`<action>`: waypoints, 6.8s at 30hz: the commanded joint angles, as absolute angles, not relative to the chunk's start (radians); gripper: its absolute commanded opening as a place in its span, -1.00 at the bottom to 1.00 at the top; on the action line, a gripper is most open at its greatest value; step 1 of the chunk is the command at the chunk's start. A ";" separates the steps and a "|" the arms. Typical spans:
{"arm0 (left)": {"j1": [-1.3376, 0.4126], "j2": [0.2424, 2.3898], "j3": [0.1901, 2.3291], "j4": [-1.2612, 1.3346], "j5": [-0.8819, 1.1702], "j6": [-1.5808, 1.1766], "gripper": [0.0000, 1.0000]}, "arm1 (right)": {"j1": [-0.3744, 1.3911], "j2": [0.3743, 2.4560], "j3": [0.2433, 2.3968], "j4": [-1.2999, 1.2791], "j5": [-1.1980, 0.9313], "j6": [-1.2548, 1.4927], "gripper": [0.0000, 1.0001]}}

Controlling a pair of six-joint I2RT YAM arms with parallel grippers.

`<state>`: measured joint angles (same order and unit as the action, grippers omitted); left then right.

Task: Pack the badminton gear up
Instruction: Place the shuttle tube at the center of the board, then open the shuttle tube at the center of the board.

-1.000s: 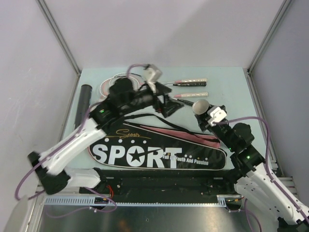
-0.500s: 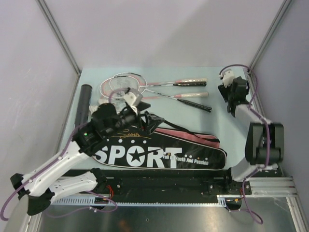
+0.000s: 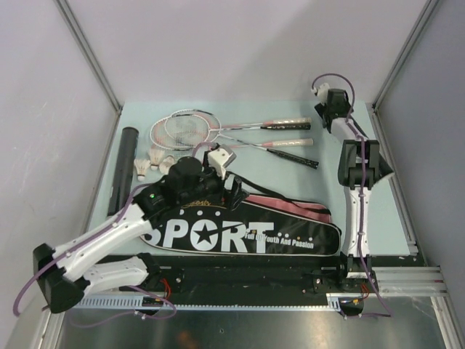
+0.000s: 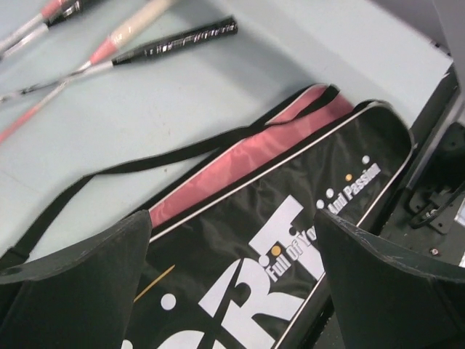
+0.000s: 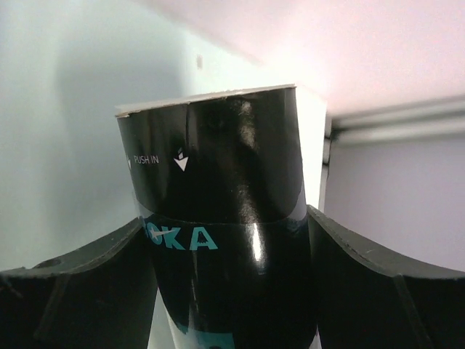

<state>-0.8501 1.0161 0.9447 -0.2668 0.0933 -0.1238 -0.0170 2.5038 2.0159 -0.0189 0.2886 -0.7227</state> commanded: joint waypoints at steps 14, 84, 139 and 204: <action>-0.833 1.189 1.068 -0.325 0.109 -0.146 0.96 | 0.020 2.738 2.402 -0.052 0.059 -0.427 0.66; 0.252 2.286 2.011 -0.620 -0.120 0.073 0.99 | 0.689 1.816 1.233 0.382 -0.526 0.347 0.86; -0.236 1.218 1.261 -0.588 -0.009 0.086 -0.39 | 0.620 1.645 1.226 0.184 -0.420 0.598 0.62; -0.437 0.779 0.848 -0.359 0.216 0.609 -0.53 | 0.778 1.589 1.506 0.148 -0.404 0.509 -0.01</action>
<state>-0.4038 0.7780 0.8677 -0.4263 0.2836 0.6102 0.7685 1.6737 1.4570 0.2123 -0.5110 0.3447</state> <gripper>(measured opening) 0.714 0.497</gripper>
